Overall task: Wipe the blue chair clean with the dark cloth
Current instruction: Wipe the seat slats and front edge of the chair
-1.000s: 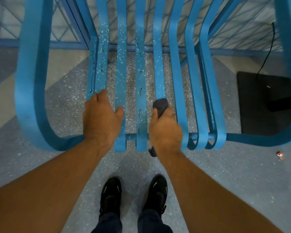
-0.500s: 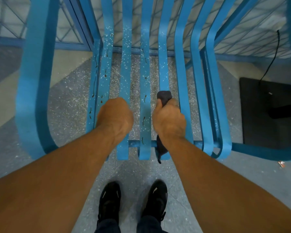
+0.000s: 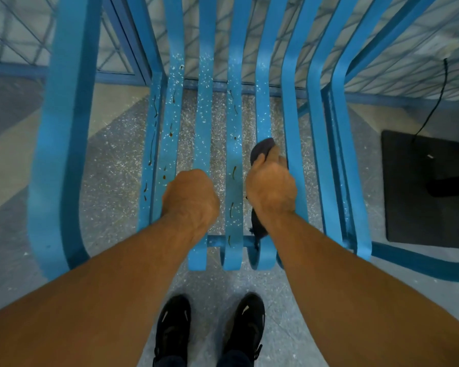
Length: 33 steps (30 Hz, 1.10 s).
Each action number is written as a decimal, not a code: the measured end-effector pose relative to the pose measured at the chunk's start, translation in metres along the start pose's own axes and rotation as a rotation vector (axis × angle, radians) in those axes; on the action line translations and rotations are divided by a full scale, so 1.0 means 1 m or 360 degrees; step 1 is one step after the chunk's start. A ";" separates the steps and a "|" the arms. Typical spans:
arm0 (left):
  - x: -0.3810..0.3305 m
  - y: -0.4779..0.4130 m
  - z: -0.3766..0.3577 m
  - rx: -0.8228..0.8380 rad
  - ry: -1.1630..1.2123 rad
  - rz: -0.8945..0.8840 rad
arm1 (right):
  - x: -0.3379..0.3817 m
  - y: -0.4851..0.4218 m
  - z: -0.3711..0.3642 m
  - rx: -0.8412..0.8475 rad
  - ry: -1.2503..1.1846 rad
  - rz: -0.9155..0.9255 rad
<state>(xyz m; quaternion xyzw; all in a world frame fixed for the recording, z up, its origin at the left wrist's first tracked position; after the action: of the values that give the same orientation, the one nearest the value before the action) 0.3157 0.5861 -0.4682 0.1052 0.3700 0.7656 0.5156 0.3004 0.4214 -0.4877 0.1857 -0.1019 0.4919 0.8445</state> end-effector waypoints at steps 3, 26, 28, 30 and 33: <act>0.001 0.001 -0.002 0.0030 0.0055 0.0010 | -0.002 0.033 -0.006 0.0144 0.0130 0.0200; -0.054 -0.044 0.033 0.0017 -0.0054 -0.0181 | -0.007 0.033 -0.005 0.0256 0.0111 0.0073; -0.054 -0.043 0.030 0.0013 -0.0092 -0.0183 | -0.005 0.013 -0.002 0.0258 0.0009 -0.0043; -0.055 -0.042 0.030 0.0005 -0.0115 -0.0175 | -0.002 -0.015 -0.002 0.0249 -0.0128 -0.0216; -0.058 -0.045 0.030 0.0020 -0.0117 -0.0179 | 0.004 -0.060 -0.001 0.0193 -0.0188 -0.0364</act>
<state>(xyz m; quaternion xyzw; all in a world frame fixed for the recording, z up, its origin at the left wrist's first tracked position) 0.3895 0.5586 -0.4646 0.1155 0.3609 0.7287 0.5704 0.3548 0.3982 -0.5005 0.2754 -0.0996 0.3859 0.8748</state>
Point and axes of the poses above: each hand's wrist, its own y-axis away from the middle knuckle, its own z-axis out of the back of the hand, x = y × z, the point moved 6 cm from there along -y, towards the middle knuckle, and after that the axes turned 10 degrees about z, right-handed, at the moved point
